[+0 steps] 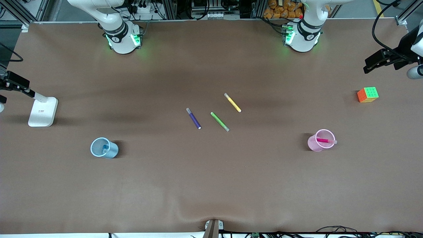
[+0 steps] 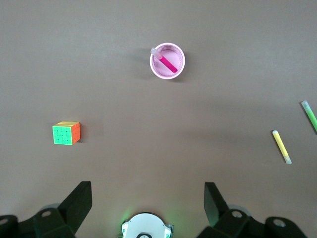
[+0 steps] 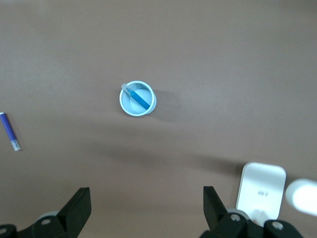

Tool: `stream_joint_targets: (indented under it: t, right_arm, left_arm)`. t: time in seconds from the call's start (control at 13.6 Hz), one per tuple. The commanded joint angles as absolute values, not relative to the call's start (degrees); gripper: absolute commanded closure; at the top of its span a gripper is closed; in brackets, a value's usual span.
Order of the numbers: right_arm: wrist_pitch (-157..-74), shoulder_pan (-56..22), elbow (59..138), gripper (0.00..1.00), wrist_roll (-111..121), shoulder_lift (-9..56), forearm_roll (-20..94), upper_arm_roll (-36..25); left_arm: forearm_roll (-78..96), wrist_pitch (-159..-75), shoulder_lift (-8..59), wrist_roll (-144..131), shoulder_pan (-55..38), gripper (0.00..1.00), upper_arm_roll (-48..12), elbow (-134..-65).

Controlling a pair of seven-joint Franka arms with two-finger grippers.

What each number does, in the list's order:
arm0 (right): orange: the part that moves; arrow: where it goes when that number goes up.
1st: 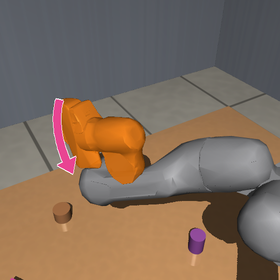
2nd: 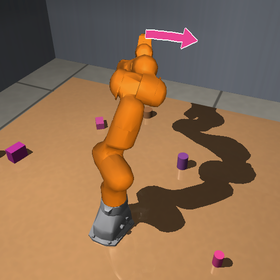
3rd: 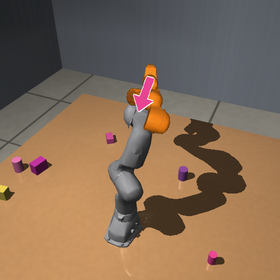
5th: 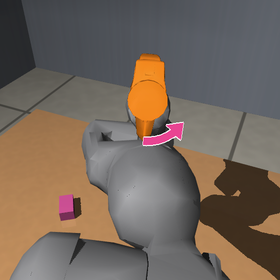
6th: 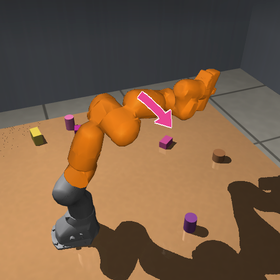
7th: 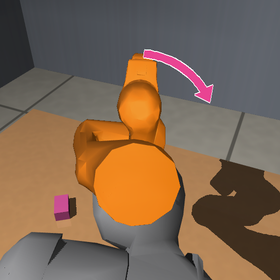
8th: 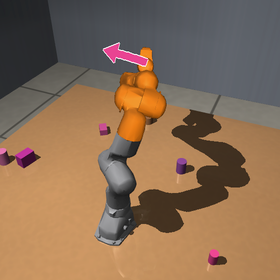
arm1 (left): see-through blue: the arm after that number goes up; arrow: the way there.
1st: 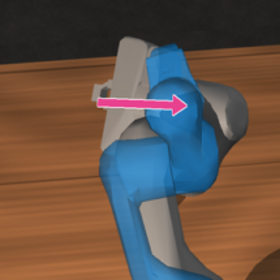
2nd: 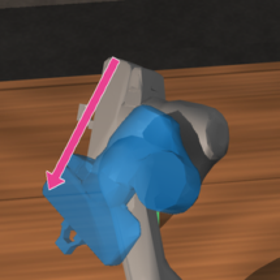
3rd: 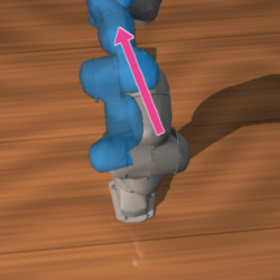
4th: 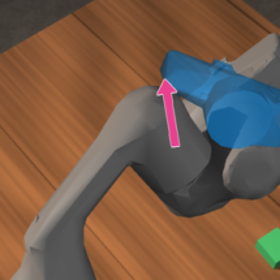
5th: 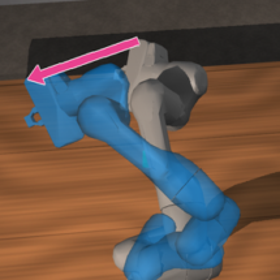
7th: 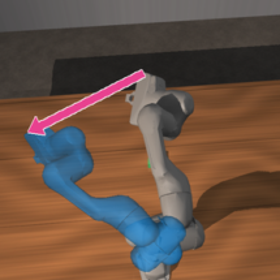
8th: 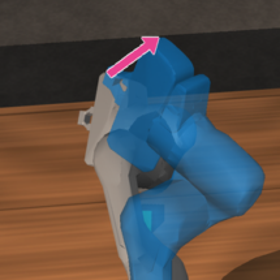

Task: Place pink and blue markers in matching cups

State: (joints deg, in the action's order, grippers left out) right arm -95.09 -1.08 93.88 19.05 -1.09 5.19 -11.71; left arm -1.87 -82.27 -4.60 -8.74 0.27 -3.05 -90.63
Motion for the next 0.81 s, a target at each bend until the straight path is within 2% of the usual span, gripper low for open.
stream_joint_targets:
  t: [0.0, 0.73]
  right_arm:
    - [-92.74, -1.58, 95.27, 0.0, 13.29, -3.6, 3.17, -11.34]
    - [-83.5, -1.41, 94.92, 0.0, -1.4, -6.85, 1.14, -9.4]
  left_arm:
    - [-2.11, -81.74, -5.19, -7.56, 0.62, 0.0, -3.34, -90.35]
    - [-2.02, -80.77, -5.1, -5.46, 0.61, 0.0, -3.52, -89.03]
